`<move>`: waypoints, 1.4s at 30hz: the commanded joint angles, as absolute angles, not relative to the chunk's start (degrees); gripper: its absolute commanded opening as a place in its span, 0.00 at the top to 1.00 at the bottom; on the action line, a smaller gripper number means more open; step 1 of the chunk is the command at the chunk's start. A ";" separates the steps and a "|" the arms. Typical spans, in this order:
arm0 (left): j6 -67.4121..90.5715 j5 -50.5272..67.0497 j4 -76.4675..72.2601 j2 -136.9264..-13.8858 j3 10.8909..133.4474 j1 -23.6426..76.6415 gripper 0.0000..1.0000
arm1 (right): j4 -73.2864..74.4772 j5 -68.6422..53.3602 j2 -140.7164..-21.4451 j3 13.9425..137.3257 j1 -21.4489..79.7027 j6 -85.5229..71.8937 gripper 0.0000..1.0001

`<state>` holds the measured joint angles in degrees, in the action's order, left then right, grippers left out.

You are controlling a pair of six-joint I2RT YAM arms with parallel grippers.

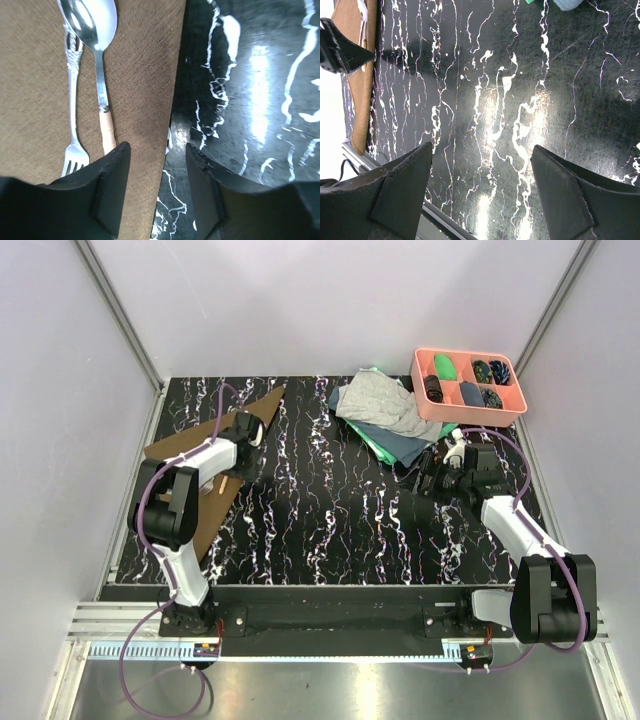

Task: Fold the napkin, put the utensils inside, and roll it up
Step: Fold the napkin

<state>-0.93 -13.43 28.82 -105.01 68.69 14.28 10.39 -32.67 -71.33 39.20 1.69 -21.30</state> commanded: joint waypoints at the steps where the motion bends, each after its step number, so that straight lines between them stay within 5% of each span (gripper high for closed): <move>1: -0.62 -14.85 26.19 -106.70 70.84 13.97 0.51 | 8.61 -33.84 -70.66 39.73 1.41 -21.45 0.12; 15: -0.18 -14.15 25.23 -108.98 70.66 13.97 0.74 | 8.61 -33.84 -71.02 39.81 1.41 -21.36 0.12; 24: 1.76 -13.27 25.40 -110.30 71.28 15.20 0.99 | 8.53 -33.84 -71.02 39.81 1.41 -21.36 0.12; 42: 12.83 -1.06 24.17 -113.64 78.57 20.21 1.00 | 8.53 -34.19 -70.49 39.55 1.41 -21.36 0.12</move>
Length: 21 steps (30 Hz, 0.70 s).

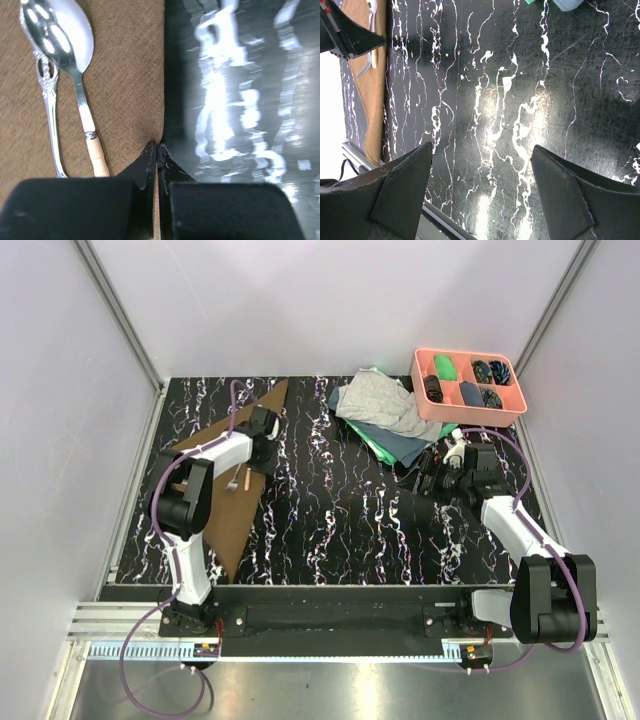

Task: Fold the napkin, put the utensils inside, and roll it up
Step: Fold the napkin

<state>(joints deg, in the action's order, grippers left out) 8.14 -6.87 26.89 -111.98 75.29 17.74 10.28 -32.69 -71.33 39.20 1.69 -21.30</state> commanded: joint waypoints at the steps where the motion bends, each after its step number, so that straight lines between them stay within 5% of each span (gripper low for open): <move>1: 13.27 -0.62 23.73 -114.08 79.01 21.43 1.00 | 8.53 -34.28 -70.31 39.46 1.41 -21.36 0.12; 12: 22.23 4.04 17.58 -119.79 84.90 30.66 1.00 | 8.18 -38.31 -69.09 38.94 1.41 -22.49 0.12; 13: 22.58 4.65 16.62 -119.71 84.90 30.93 0.96 | 7.83 -39.02 -68.73 38.41 1.67 -23.11 0.13; 14: 23.02 4.83 16.26 -119.01 84.55 31.20 0.78 | 7.30 -39.63 -68.30 38.06 2.02 -23.81 0.13; 18: 23.29 5.10 13.36 -113.66 80.69 31.20 0.39 | 6.42 -34.91 -66.88 37.09 10.26 -27.32 0.13; 21: 22.33 2.82 12.39 -106.81 76.21 30.85 0.25 | 0.72 -33.05 -69.07 35.25 18.18 -33.10 0.16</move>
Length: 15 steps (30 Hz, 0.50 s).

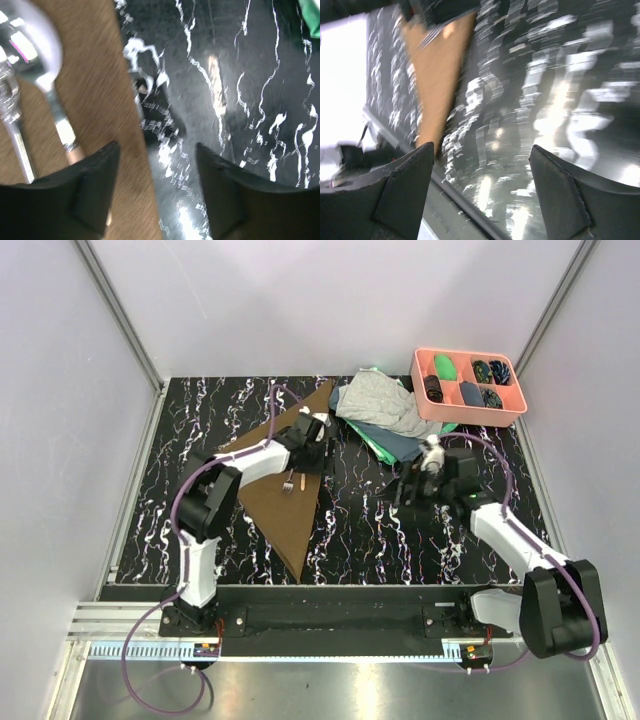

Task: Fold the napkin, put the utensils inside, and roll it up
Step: Fold the napkin

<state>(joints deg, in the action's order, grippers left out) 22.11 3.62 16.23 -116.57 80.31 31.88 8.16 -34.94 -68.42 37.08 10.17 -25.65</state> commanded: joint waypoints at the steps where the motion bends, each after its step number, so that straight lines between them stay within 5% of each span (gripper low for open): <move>1: 21.98 1.77 11.96 -103.22 74.81 30.68 0.23 | -2.08 -32.61 -69.95 34.03 20.54 -34.79 0.18; 5: 23.46 2.54 8.80 -93.36 62.95 27.61 0.19 | -8.41 -29.09 -75.66 34.10 33.54 -40.15 0.19; 15: 28.03 0.18 3.34 -71.91 41.67 21.27 0.16 | -19.15 -29.00 -94.28 40.16 47.62 -48.07 0.28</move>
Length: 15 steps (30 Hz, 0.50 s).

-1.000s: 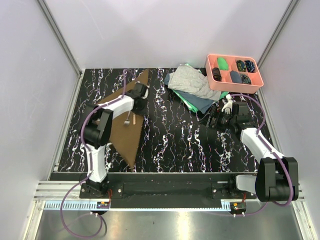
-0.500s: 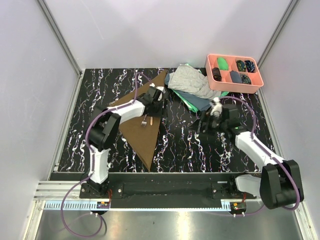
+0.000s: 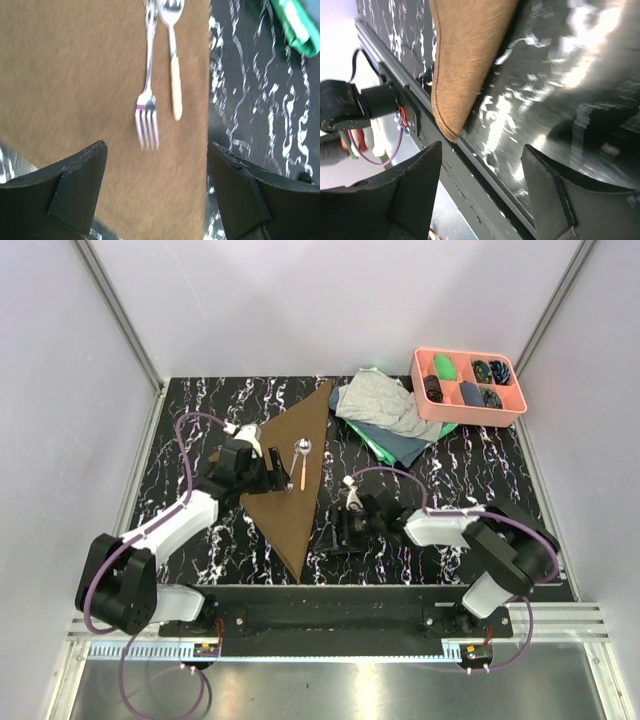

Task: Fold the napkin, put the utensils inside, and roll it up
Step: Fold the napkin

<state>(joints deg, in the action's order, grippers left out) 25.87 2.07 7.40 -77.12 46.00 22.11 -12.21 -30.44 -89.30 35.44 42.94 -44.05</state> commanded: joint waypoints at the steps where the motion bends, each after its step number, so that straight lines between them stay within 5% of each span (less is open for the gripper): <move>1: 28.82 0.18 2.38 -69.63 39.31 20.66 0.15 | -19.77 -29.18 -95.52 40.69 48.33 -48.69 0.30; 15: 29.36 5.71 0.53 -63.72 33.66 15.91 0.14 | -14.25 -25.59 -104.68 47.19 53.96 -51.07 0.45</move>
